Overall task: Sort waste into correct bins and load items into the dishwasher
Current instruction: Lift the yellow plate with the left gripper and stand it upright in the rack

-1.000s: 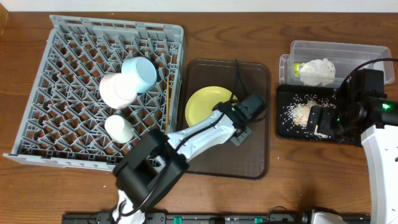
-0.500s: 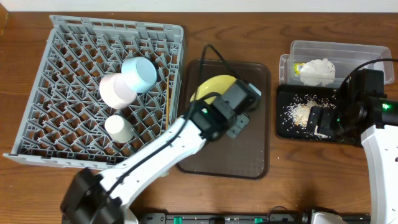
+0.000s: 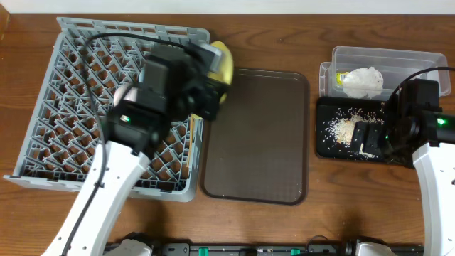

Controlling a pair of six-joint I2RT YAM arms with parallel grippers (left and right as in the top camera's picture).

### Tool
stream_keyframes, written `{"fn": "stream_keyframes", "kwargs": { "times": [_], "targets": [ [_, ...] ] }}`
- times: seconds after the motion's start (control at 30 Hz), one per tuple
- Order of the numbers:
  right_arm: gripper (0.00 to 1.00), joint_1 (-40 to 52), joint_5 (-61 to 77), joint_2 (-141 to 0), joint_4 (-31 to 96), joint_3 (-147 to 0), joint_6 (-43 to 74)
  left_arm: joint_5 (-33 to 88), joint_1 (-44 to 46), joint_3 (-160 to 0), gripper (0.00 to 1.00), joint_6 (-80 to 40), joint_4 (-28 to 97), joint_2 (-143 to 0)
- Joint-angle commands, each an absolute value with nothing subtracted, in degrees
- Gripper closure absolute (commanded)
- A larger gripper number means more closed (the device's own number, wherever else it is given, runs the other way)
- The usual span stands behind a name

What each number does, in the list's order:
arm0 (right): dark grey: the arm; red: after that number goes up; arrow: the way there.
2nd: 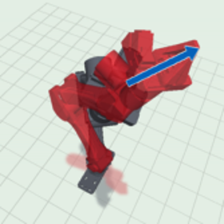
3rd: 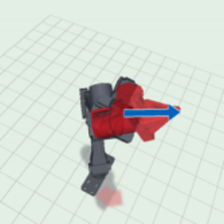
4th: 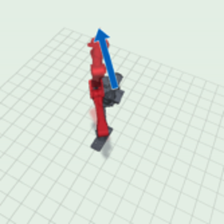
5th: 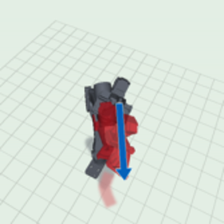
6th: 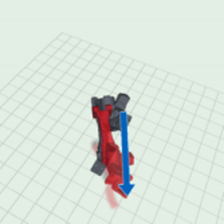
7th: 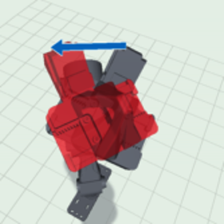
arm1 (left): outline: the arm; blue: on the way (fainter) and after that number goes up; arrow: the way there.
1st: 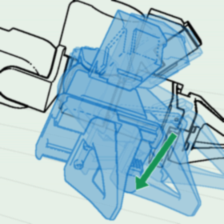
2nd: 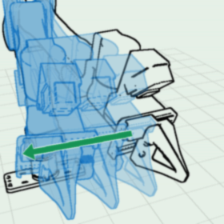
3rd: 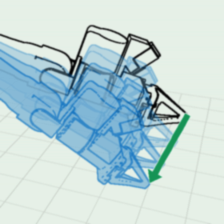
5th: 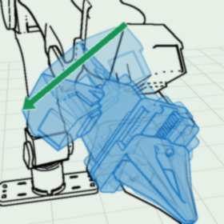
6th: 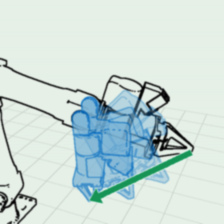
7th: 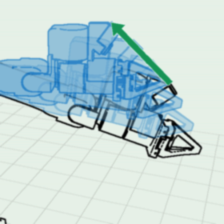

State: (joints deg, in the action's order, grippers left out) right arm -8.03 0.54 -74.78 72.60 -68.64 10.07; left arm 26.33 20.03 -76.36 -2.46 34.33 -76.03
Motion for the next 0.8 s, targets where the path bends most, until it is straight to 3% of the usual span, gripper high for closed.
{"fn": "stream_keyframes", "kwargs": {
  "times": [0.0,0.3,0.53,0.63,0.67,0.73,0.77],
  "targets": [
    [0.01,-8.60,0.27,-74.48,72.66,-69.58,10.66,43.79,12.49,-76.40,0.94,-4.86,34.09,-77.84],
    [0.01,-8.60,0.27,-74.48,72.86,-69.58,10.66,58.11,3.40,-76.40,0.94,-4.86,33.56,-86.28],
    [0.01,-8.60,0.27,-74.48,72.90,-69.58,10.66,56.77,-0.05,-76.40,0.94,-4.82,33.54,-92.55],
    [0.01,-8.60,0.27,-74.48,72.90,-69.58,10.66,49.54,-1.80,-76.40,0.94,-4.82,33.91,-92.82],
    [0.01,-8.60,0.27,-74.48,72.90,-69.58,10.66,49.01,-2.15,-76.40,0.92,-4.82,33.87,-92.82],
    [0.01,-8.60,0.27,-74.48,72.88,-69.58,10.66,48.53,-2.83,-76.40,0.77,-4.82,33.87,-92.82],
    [0.01,-8.60,0.30,-74.48,72.71,-69.58,10.66,48.56,-3.51,-76.40,0.56,-4.82,34.00,-92.79]
  ]
}}
